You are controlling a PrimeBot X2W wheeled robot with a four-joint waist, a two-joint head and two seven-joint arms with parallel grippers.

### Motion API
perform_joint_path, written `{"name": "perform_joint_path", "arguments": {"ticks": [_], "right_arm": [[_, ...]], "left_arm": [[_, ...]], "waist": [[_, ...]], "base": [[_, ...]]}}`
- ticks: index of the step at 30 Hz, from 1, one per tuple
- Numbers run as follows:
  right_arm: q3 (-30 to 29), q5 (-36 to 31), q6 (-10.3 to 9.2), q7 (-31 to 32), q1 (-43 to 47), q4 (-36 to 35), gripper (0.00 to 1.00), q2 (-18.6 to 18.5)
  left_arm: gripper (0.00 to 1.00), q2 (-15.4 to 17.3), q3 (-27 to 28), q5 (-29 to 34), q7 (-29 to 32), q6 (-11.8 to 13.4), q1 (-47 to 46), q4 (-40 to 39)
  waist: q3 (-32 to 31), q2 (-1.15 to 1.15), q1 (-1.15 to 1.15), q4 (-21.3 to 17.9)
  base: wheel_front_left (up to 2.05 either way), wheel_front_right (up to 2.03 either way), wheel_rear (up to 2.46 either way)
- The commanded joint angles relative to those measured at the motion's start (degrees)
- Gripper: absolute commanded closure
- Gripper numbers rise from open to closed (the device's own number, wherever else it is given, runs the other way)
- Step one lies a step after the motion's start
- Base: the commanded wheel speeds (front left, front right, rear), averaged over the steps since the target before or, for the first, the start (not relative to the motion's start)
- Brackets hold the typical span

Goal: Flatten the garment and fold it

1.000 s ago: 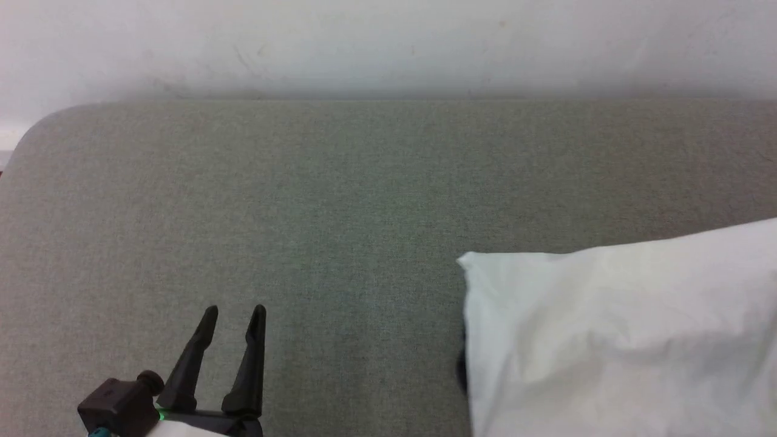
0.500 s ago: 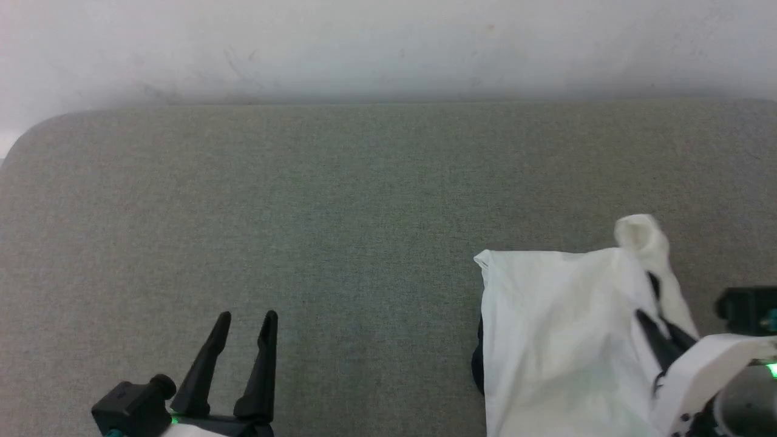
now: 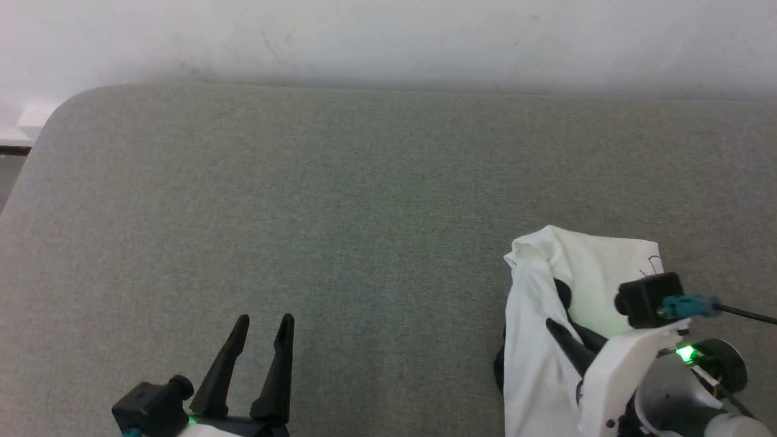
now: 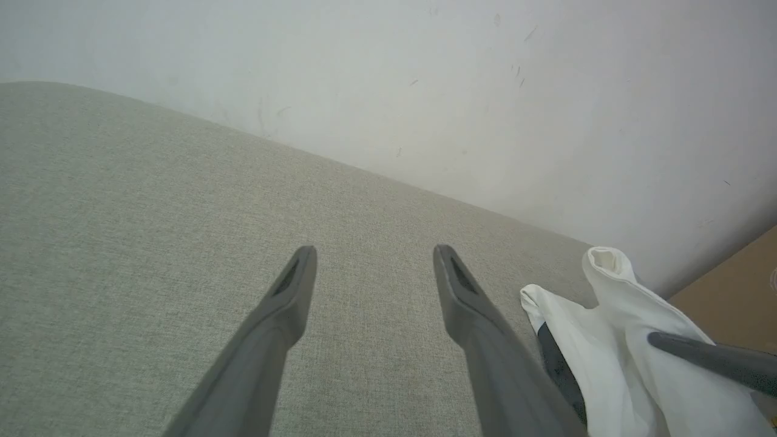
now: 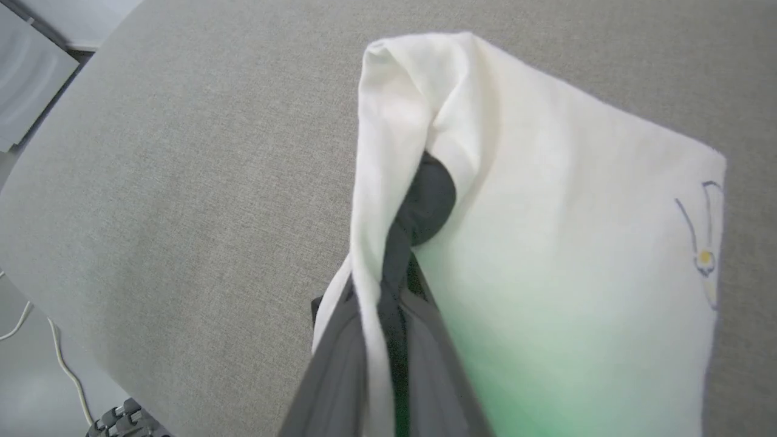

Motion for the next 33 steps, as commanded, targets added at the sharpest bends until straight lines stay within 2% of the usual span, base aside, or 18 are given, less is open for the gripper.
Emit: {"name": "perform_joint_path", "arguments": {"ticks": [1,9,10,11,12,13,16,20,27,29,33], "right_arm": [[0.64,-1.68,-0.04,0.73,-1.14,1.75,1.00,0.44],[1.66,-9.45,-0.04,1.43,-3.31,11.49,1.00,1.19],[1.96,-10.16,-0.04,1.69,-3.52,12.46,0.94,1.34],[2.45,-10.84,-0.04,2.06,-3.75,13.17,0.77,1.44],[3.07,-11.30,-0.04,2.42,-3.99,13.60,0.55,1.51],[3.63,-11.43,-0.04,2.67,-4.24,13.77,0.02,1.59],[4.85,-10.39,-0.04,3.63,-5.08,13.01,0.00,1.71],[2.96,-6.96,-0.04,4.61,-5.79,9.27,0.00,1.85],[-8.66,-4.07,-0.04,4.43,-3.56,-0.51,0.00,1.92],[-12.22,-4.00,-0.04,4.16,-1.90,-1.91,0.00,1.90],[-14.86,-3.78,-0.04,3.80,1.39,-1.97,0.00,1.64]], "left_arm": [[0.00,-0.45,-0.22,-0.28,-0.41,-0.48,-1.34,0.43],[0.00,-1.06,-1.21,-0.33,-0.30,-1.35,-2.99,1.74],[0.00,-1.07,-1.21,-0.39,-0.27,-1.36,-3.10,1.84],[0.00,-1.06,-1.18,-0.45,-0.25,-1.37,-3.17,1.91],[0.00,-1.02,-1.14,-0.49,-0.25,-1.34,-3.17,1.99],[0.00,-0.98,-1.07,-0.53,-0.27,-1.28,-3.08,2.06],[0.00,-0.78,-0.84,-0.65,-0.29,-0.94,-2.41,2.09],[0.00,-0.65,-0.91,-0.82,-0.12,-0.71,-1.78,1.83],[0.00,-0.06,-0.94,-0.52,0.48,-0.16,-1.68,0.54],[0.00,0.15,-0.95,-0.40,0.65,-0.09,-1.83,0.14],[0.00,0.51,-1.09,-0.20,1.15,-0.05,-2.33,-0.42]], "waist": [[0.91,0.00,0.00,1.23],[1.47,0.00,0.00,3.37],[1.42,0.00,0.00,3.50],[1.36,0.00,0.00,3.58],[1.24,0.00,0.00,3.56],[1.06,0.00,0.00,3.46],[0.49,0.00,0.00,2.45],[-0.29,0.00,0.00,0.60],[-0.30,0.00,0.00,-1.98],[0.33,0.00,0.00,-2.39],[1.79,0.00,0.00,-2.65]], "base": [[0.00,0.00,0.00],[0.00,0.00,0.00],[0.00,0.00,0.00],[0.00,0.00,0.00],[0.00,0.00,0.00],[0.00,0.00,0.00],[0.00,0.00,0.00],[0.00,0.00,0.00],[0.00,0.00,0.00],[0.00,0.00,0.00],[0.00,0.00,0.00]]}}
